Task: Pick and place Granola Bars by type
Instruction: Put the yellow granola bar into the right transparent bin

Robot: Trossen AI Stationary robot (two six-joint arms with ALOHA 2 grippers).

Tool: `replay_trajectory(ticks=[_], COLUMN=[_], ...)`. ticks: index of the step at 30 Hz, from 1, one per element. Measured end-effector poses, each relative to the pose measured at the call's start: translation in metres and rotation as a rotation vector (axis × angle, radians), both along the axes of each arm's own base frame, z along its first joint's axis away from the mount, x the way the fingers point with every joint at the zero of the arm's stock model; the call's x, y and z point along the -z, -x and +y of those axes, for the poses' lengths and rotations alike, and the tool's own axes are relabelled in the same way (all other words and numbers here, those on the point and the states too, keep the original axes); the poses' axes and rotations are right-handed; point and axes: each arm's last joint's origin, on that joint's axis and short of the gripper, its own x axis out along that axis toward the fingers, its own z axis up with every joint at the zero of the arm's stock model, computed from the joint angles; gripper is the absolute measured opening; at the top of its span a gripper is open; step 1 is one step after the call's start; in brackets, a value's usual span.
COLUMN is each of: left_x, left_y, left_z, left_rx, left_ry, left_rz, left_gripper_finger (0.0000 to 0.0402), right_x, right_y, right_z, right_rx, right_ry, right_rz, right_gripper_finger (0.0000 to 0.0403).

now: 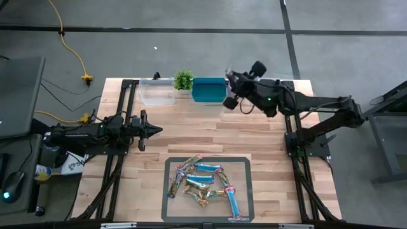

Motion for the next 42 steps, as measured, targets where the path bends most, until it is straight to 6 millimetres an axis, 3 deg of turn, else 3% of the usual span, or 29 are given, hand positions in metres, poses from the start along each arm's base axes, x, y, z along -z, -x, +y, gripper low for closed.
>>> replay_trajectory(ticks=[11, 23, 32, 42], left_x=[0.0, 0.0, 0.0, 0.0], left_y=[0.0, 0.0, 0.0, 0.0], left_z=[0.0, 0.0, 0.0, 0.0], left_rx=[0.0, -0.001, -0.001, -0.001], left_ry=[0.0, 0.0, 0.0, 0.0], left_rz=[0.0, 0.0, 0.0, 0.0], left_gripper_finger=[0.0001, 0.0001, 0.0001, 0.0001], right_x=[0.033, 0.061, 0.115, 0.179], right_y=[0.022, 0.045, 0.044, 0.048], right_z=[-0.053, -0.13, -0.183, -0.212], right_rx=[0.281, 0.278, 0.317, 0.293], right_ry=[-0.06, -0.226, -0.398, -0.571], right_rz=[0.338, 0.56, 0.777, 1.117], right_gripper_finger=[0.0057, 0.0057, 0.0057, 0.0057])
